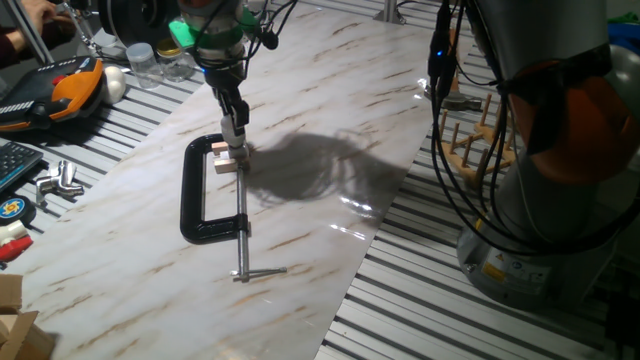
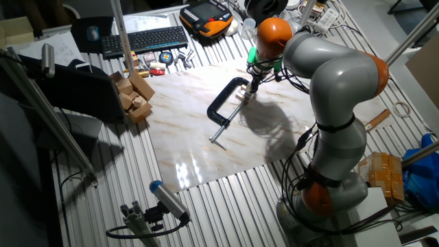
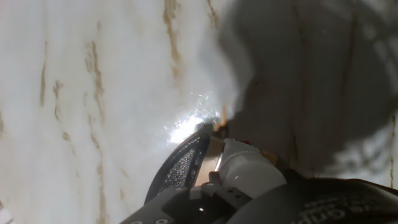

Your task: Take out the light bulb by rotating it

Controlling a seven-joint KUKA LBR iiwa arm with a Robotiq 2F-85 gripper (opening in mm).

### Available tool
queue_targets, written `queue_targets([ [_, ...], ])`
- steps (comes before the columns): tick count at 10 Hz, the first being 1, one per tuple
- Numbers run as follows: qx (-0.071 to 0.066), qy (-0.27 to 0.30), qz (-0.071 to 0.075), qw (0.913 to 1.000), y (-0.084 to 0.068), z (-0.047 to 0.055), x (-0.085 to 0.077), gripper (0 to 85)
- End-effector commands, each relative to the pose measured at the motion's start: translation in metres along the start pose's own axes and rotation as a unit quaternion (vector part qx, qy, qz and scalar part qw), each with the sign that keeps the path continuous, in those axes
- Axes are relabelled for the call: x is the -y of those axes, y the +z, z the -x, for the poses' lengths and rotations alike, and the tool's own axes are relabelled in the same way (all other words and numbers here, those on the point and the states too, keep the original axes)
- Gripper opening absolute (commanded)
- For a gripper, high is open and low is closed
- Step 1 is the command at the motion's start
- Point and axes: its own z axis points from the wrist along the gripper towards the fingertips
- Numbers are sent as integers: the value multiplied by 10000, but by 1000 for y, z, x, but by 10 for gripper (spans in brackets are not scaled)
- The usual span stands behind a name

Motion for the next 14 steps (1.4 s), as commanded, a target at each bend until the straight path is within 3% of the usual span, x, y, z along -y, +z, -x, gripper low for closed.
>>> queue_targets([
  [1,5,-125,-3,9999,0,0,0,0],
  [11,-31,-689,-100,9976,0,0,0,0],
  [14,4,-1040,-250,9943,0,0,0,0],
])
